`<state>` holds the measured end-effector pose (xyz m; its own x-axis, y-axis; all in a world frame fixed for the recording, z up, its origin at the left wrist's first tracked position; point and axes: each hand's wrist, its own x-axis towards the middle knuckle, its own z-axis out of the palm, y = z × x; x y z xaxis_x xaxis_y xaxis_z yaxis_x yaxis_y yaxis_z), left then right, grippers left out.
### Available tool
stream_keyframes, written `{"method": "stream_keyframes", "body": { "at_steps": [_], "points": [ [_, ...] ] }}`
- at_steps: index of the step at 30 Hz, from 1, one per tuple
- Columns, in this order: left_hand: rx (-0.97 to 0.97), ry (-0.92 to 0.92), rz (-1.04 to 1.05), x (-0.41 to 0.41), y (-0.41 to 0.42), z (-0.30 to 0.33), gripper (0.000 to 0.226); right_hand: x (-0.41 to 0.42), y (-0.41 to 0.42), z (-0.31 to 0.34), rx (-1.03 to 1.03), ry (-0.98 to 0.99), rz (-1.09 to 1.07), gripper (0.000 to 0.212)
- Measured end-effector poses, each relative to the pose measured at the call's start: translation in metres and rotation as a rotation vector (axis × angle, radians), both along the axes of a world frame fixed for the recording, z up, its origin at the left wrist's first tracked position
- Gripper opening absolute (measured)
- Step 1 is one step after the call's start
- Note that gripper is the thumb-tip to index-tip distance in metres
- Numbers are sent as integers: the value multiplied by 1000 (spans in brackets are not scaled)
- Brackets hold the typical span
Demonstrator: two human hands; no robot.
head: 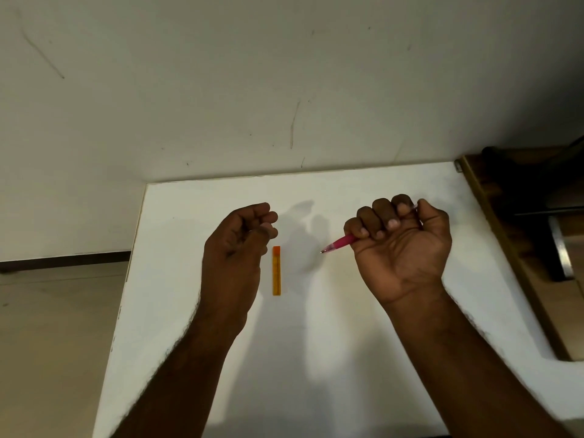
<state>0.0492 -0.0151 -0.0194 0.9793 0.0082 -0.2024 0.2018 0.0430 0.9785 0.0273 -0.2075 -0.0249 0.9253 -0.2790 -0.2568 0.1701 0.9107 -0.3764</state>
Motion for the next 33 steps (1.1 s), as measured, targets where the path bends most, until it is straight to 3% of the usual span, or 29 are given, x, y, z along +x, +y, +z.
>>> {"method": "stream_keyframes", "body": {
  "at_steps": [28,33],
  "points": [
    [20,2,-19,3,-1,-1,22,0,6,0,-2,1,77,44],
    [41,-1,-25,3,-2,-1,21,0,9,0,-24,2,82,32]
  ]
}}
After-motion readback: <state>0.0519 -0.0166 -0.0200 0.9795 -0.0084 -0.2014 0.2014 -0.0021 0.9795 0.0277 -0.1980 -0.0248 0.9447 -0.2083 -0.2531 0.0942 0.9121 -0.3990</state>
